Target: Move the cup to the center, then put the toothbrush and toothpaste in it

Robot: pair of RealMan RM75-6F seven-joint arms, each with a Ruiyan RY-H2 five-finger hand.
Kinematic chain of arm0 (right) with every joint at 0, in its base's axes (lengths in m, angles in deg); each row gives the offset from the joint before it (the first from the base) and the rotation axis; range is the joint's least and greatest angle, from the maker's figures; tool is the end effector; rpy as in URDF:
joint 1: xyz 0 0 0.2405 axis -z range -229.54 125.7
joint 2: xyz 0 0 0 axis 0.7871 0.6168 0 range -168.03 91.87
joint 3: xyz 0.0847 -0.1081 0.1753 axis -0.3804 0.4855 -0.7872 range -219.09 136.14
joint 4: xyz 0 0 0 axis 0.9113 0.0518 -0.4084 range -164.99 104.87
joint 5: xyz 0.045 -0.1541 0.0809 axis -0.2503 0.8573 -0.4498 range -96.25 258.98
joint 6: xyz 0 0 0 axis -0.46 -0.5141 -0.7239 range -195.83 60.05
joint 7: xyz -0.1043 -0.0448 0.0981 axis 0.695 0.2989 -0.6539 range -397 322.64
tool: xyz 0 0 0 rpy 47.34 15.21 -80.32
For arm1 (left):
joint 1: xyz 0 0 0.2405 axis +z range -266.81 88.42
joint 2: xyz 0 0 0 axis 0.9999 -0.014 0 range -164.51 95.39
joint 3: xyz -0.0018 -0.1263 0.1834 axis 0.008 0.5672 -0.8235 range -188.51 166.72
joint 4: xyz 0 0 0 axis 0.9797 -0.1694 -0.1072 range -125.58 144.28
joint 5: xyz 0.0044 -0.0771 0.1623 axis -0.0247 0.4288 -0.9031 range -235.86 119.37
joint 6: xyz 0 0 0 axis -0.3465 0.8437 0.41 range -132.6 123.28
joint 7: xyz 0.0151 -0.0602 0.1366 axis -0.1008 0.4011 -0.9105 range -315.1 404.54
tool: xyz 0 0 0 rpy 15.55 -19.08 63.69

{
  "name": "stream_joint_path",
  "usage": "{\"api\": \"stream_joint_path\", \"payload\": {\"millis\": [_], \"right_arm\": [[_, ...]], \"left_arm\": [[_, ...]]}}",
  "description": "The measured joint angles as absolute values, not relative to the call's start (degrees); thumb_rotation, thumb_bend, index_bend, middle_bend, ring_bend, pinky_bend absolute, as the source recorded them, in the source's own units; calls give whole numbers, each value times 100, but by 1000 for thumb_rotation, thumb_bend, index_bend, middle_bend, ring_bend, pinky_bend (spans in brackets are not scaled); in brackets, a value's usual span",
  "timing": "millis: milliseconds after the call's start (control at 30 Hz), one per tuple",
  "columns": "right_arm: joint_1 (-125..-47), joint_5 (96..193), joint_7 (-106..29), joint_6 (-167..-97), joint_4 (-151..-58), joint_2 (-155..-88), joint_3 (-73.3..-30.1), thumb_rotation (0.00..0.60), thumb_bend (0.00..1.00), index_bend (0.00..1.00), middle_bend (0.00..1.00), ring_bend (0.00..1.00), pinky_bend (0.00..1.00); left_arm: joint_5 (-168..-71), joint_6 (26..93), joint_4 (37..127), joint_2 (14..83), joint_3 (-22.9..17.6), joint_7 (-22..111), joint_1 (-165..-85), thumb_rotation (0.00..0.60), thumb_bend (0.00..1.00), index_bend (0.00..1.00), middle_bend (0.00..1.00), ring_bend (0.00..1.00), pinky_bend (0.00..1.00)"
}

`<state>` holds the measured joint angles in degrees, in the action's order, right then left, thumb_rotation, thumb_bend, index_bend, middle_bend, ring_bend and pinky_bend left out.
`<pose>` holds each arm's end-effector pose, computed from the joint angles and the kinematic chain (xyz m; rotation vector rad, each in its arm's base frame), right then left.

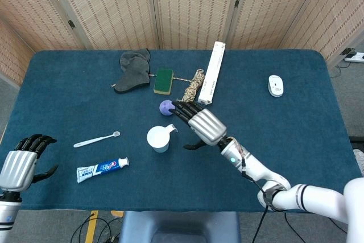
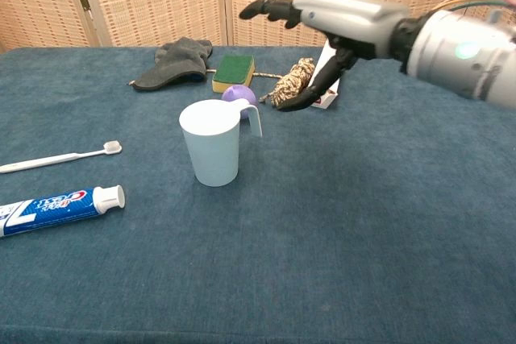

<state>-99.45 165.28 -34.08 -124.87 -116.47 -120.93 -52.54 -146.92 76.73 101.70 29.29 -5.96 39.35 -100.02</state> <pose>-0.0611 -0.3225 0.0423 2.0416 -0.7348 1.2630 -0.2427 0.2146 0.1671 -1.5275 -0.7548 -0.9197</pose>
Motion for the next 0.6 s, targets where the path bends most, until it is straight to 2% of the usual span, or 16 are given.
{"api": "stream_joint_path", "payload": {"millis": [133, 233, 300, 367, 433, 533, 600], "right_arm": [[-9528, 16758, -3363, -12959, -12021, -11508, -5030, 600, 0, 0, 0, 62, 140], [-9271, 16895, -3356, -13243, -12194, -11199, -4889, 600, 0, 0, 0, 62, 140], [-9105, 16993, -3357, -13416, -12298, -11008, -4788, 600, 0, 0, 5, 62, 140], [-8980, 17066, -3358, -13549, -12364, -10870, -4721, 600, 0, 0, 14, 64, 140], [-8837, 17130, -3360, -13705, -12420, -10729, -4657, 600, 0, 0, 18, 68, 140], [-8660, 17208, -3365, -13867, -12510, -10550, -4579, 600, 0, 0, 21, 74, 140], [-8597, 17248, -3371, -13927, -12549, -10489, -4556, 600, 0, 0, 23, 77, 140]], "left_arm": [[-14670, 7283, 10108, 2963, -492, 4008, -10332, 600, 260, 335, 294, 224, 269], [-14605, 6979, 10019, 3062, -383, 4042, -10623, 600, 260, 361, 337, 310, 285], [-14523, 6795, 9943, 3164, -304, 4049, -10796, 600, 260, 373, 413, 391, 375], [-14441, 6649, 9889, 3243, -250, 4031, -10920, 600, 260, 381, 551, 515, 608], [-14311, 6419, 9835, 3315, -197, 3964, -11067, 600, 260, 389, 644, 602, 741], [-13966, 5992, 9760, 3427, -103, 3776, -11306, 600, 260, 393, 730, 683, 842], [-13627, 5682, 9703, 3512, -36, 3572, -11480, 600, 260, 389, 760, 710, 868]]}}
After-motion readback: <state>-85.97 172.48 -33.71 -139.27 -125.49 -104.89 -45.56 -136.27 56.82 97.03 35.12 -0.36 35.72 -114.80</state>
